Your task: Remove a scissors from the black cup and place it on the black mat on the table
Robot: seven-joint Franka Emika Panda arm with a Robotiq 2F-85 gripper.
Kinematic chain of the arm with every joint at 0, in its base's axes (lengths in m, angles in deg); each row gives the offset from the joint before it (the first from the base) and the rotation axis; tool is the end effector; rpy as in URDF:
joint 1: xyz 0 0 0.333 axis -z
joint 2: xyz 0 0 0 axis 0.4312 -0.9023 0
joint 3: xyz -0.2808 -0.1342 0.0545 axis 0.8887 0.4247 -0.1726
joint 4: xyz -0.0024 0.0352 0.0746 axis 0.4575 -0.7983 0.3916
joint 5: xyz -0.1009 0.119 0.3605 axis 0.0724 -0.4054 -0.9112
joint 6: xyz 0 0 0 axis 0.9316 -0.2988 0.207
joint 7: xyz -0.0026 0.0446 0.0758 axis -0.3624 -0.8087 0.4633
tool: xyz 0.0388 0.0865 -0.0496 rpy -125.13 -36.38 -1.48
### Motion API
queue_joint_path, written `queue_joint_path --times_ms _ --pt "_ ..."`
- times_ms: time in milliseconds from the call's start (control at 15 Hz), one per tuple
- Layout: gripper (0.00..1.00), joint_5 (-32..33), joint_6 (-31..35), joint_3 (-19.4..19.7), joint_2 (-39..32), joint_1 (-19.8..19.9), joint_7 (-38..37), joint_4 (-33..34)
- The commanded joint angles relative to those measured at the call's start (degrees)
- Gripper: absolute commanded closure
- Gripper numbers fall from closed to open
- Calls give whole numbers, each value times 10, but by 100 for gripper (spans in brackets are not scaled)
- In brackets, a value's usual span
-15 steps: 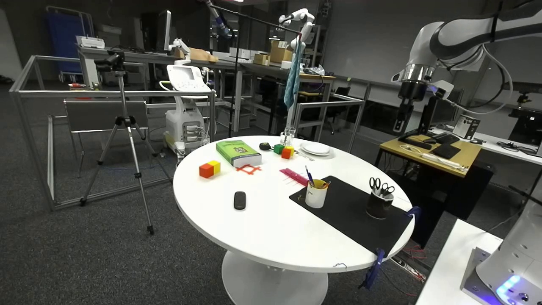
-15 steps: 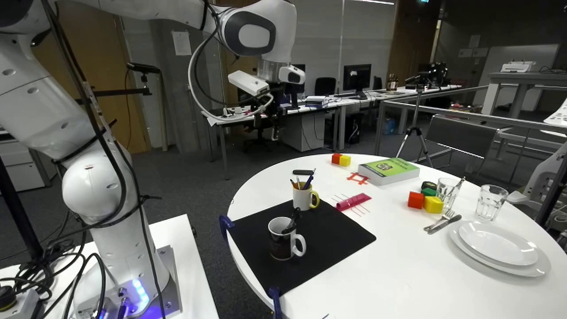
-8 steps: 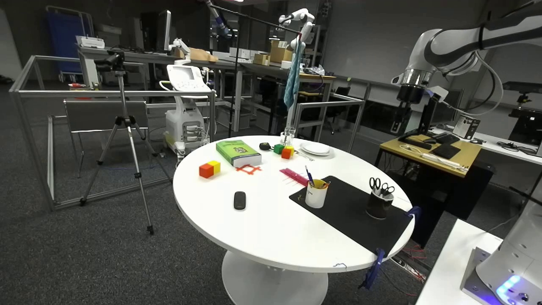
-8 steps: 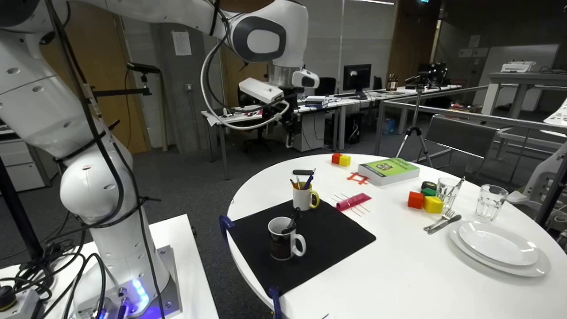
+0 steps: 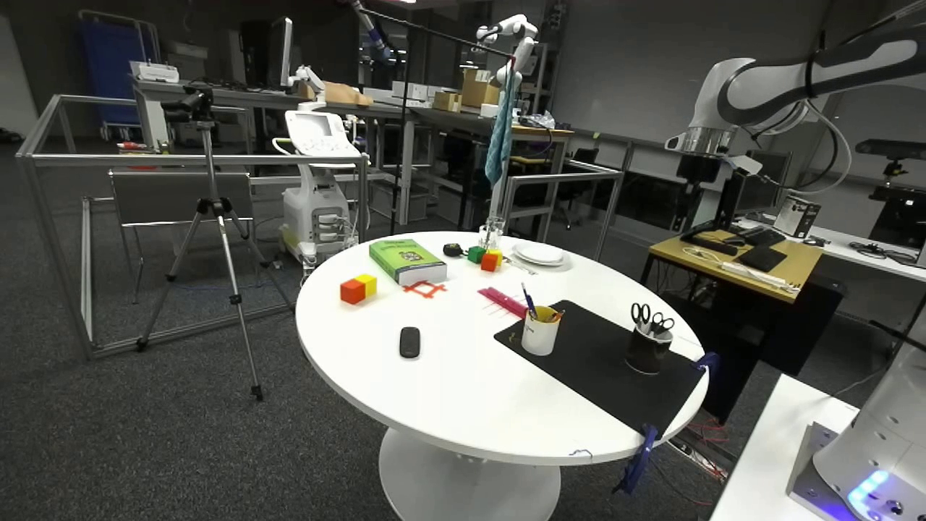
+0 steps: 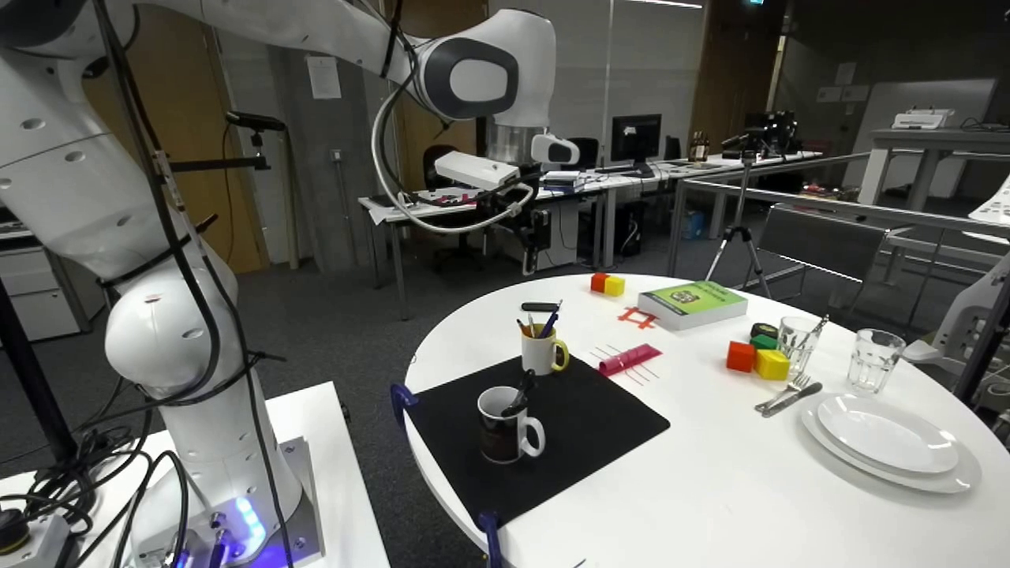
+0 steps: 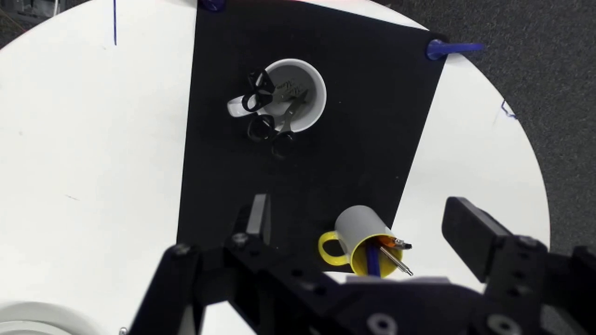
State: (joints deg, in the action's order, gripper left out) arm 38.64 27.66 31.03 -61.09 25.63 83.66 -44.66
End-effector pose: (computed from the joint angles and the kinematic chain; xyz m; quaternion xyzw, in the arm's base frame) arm 0.4417 -0.0588 0.4742 -0.9915 -0.1197 0.0075 0.0504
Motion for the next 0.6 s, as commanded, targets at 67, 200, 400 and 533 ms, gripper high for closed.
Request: queue_joint_path --times_ms 67,200,400,533 --pt "0 -1 -1 -3 0 3 0 1" --pt "0 -1 -1 -3 0 3 0 1" --pt "0 -1 -1 -3 0 3 0 1" --pt "0 -8 27 -1 1 -1 12 -10"
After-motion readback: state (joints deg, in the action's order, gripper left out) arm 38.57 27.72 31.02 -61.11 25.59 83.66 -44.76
